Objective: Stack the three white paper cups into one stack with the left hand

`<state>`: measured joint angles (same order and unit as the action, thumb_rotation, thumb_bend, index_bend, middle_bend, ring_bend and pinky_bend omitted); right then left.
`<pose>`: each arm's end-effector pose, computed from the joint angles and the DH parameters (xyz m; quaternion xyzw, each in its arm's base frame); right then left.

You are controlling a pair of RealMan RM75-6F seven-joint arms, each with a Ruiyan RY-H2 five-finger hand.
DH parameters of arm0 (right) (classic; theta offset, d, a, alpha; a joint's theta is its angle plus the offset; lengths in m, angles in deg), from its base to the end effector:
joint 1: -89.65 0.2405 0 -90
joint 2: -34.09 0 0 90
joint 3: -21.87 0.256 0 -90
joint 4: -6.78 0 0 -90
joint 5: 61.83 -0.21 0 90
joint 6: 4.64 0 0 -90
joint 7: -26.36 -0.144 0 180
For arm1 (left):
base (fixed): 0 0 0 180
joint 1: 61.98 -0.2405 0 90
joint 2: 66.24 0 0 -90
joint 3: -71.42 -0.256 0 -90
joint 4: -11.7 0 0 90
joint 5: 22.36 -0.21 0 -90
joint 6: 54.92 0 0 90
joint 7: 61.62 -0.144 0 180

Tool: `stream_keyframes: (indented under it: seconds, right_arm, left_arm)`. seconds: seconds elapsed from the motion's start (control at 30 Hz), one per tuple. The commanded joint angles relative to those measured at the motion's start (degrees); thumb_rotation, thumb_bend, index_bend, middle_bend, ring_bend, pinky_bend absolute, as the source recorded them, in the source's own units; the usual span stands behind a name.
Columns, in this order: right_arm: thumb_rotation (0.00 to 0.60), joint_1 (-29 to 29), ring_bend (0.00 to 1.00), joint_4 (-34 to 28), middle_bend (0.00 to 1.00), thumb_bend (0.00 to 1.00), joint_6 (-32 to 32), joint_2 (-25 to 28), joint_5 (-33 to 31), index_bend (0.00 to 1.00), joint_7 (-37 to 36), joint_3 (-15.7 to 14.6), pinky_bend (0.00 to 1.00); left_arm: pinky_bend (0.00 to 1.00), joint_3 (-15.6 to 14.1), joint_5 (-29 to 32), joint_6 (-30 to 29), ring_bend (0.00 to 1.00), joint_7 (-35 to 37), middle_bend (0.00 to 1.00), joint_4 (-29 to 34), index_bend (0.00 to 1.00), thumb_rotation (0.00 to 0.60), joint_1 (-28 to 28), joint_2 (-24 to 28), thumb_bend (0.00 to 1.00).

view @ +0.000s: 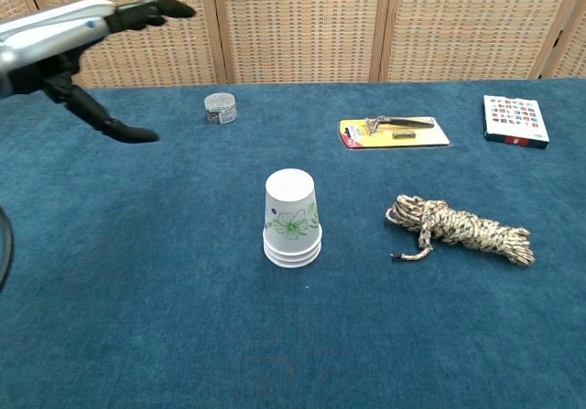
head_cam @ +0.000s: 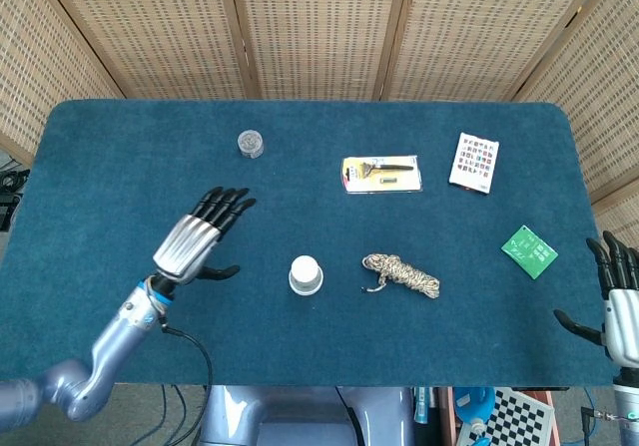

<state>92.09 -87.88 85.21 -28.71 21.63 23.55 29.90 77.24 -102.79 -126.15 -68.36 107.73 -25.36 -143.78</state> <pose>-0.3058 -0.1843 0.1891 0.5262 -0.3752 0.4426 0.6217 -0.1438 0.3060 0.0582 -0.7009 -0.3358 -0.4967 0.3864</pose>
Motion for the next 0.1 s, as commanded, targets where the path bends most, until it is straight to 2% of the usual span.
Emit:
stream_keyframes:
  seconds: [0.03,0.1]
  right_arm:
    - [0.600,-0.05,0.00,0.07,0.00,0.00,0.00,0.09,-0.01,0.03,-0.21,-0.02,0.00]
    - [0.600,-0.07,0.00,0.00,0.00,0.00,0.09,0.13,0.22,0.03,-0.30,-0.10,0.00]
  left_arm:
    - [0.00,-3.18,1.59,-13.63,0.00,-0.95,0.00,-0.98,0.00,0.600,-11.40,4.75,0.19]
    - [0.00,-4.34,2.85,-17.35,0.00,0.54,0.00,-1.75,0.00,0.600,-15.67,6.33,0.19]
